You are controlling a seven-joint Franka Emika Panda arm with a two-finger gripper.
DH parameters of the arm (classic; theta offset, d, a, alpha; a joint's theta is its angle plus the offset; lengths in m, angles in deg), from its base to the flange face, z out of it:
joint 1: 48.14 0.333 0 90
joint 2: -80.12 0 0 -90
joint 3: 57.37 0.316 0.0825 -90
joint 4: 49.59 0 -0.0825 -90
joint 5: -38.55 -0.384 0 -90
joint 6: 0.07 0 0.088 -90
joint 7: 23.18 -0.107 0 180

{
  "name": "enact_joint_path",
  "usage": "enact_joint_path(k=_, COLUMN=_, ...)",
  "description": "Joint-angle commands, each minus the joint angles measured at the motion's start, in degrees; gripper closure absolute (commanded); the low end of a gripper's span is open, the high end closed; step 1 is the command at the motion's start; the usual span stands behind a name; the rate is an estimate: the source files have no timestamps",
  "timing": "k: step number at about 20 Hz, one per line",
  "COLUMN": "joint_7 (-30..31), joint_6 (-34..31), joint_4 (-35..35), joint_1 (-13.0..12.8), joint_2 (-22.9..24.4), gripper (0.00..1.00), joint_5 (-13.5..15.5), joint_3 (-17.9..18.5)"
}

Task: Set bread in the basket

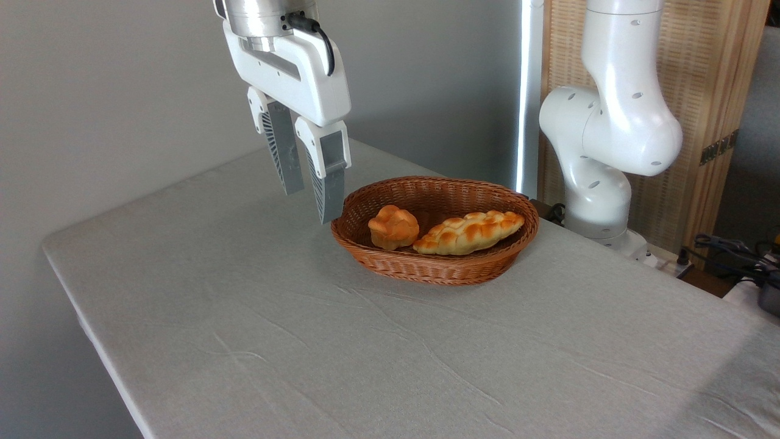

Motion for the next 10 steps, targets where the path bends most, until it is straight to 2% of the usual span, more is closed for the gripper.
enact_joint_path(k=1, joint_7=0.64, joint_6=0.65, joint_4=-0.60, joint_1=0.63, joint_2=-0.49, gripper=0.00, joint_5=-1.65, joint_3=-0.75)
enact_joint_path(k=10, joint_7=0.81, joint_6=-0.05, joint_4=-0.77, joint_1=1.06, joint_2=-0.66, gripper=0.00, joint_5=-1.56, joint_3=-1.62)
